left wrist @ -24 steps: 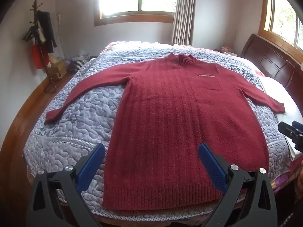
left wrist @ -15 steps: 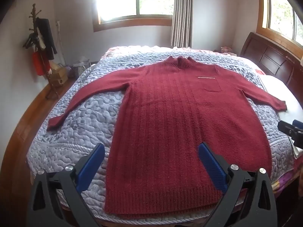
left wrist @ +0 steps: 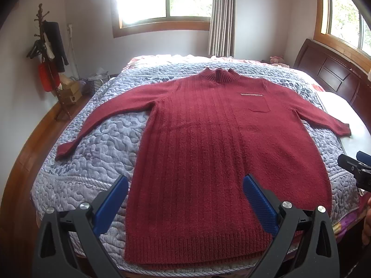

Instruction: Fold small clothes

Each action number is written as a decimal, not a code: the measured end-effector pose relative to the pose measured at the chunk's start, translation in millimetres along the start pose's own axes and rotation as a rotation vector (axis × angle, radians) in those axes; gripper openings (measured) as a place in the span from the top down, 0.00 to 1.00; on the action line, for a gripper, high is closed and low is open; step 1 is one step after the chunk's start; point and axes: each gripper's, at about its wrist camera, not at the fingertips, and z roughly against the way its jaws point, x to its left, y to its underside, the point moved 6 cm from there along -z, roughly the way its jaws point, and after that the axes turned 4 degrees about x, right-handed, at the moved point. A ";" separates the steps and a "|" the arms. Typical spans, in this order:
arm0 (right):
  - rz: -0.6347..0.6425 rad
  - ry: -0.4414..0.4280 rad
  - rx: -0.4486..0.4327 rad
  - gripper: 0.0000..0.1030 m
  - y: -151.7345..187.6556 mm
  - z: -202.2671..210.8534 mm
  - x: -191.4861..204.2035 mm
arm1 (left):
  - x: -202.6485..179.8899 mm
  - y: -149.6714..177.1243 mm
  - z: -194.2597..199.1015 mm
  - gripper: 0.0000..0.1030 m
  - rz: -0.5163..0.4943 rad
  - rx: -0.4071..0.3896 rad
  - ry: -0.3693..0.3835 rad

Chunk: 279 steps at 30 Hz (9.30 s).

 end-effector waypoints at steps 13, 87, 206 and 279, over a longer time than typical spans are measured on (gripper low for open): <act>0.002 -0.003 0.001 0.03 -0.5 -2.8 -1.9 | -0.7 -0.5 -3.2 0.04 -0.004 0.007 -0.010; -0.179 0.052 0.073 0.03 -85.1 -66.2 -198.7 | -85.8 -92.8 -58.6 0.04 -0.028 -0.012 0.031; -0.031 -0.483 0.222 0.50 -175.9 -222.5 -81.8 | -38.3 -215.9 -279.8 0.87 0.103 0.089 0.037; 0.166 -0.401 0.361 0.29 -169.5 -235.0 96.9 | 416.3 -16.5 -262.8 0.35 1.207 0.260 0.254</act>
